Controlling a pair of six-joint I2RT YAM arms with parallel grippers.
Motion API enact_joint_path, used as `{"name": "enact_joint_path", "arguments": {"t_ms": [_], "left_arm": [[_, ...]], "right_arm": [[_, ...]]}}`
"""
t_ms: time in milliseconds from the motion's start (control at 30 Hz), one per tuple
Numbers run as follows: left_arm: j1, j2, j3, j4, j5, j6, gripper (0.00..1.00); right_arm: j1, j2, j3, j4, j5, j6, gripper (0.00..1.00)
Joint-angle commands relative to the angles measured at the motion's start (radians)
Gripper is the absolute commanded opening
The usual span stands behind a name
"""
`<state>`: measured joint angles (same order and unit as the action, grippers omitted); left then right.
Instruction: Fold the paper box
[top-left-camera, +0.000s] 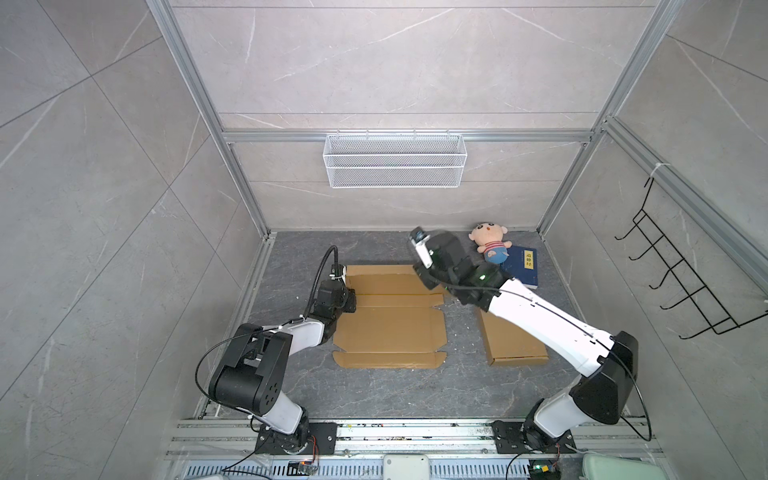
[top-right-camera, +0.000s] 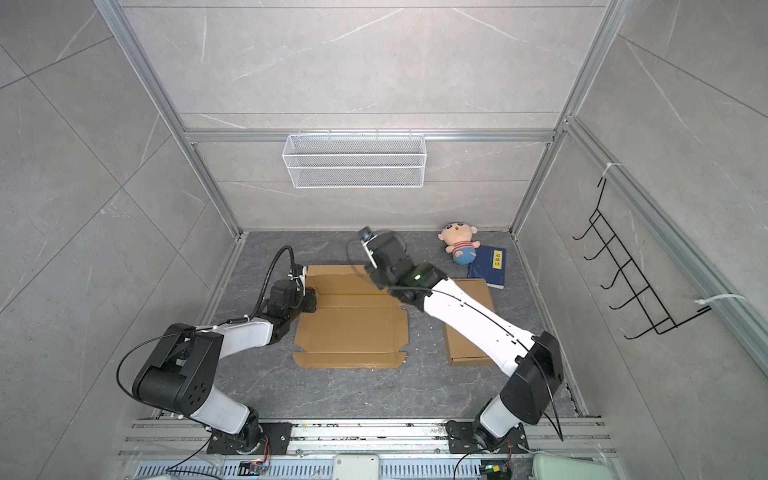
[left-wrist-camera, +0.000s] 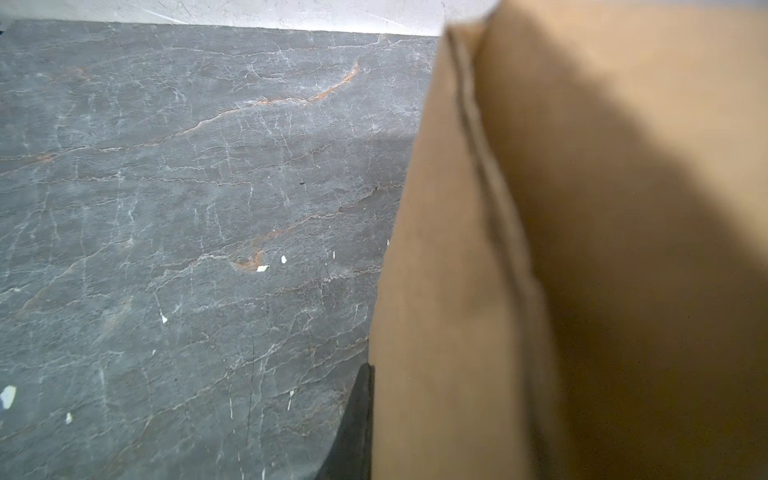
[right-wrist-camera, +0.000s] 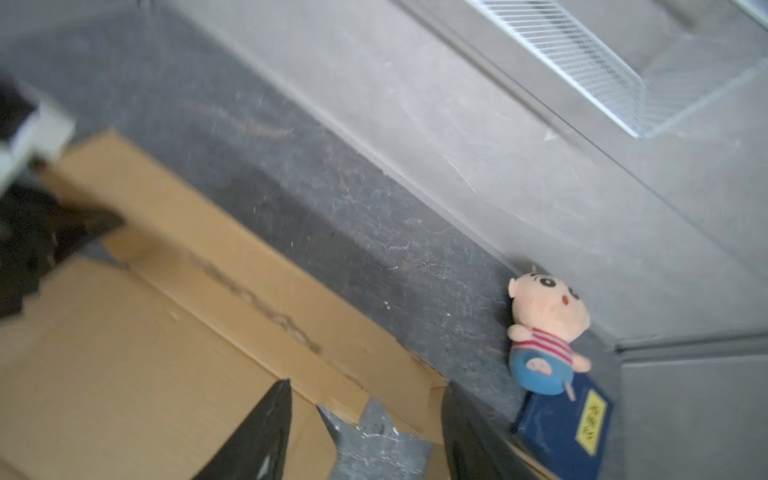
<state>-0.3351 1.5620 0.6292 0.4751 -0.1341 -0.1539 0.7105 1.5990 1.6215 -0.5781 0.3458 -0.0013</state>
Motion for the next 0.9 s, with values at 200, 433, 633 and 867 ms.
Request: {"name": "enact_joint_path", "arguments": {"t_ms": [200,433,633,867], "left_arm": [[-0.053,-0.075,-0.077,0.083,-0.145,0.053,0.05],[-0.078,-0.092,-0.094,0.095,-0.163,0.066,0.04],[-0.097,-0.097,-0.106,0.096,-0.178,0.073,0.04],[-0.1,-0.094,-0.117,0.085,-0.184,0.06,0.04]], "right_arm": [[-0.083,0.169,0.15,-0.293,-0.284,0.626,0.49],[-0.083,0.263,0.204,-0.296,-0.299,0.631,0.44],[-0.087,0.311,0.163,-0.288,-0.291,0.644,0.41],[-0.127,0.279,0.14,-0.254,-0.376,0.618,0.42]]}}
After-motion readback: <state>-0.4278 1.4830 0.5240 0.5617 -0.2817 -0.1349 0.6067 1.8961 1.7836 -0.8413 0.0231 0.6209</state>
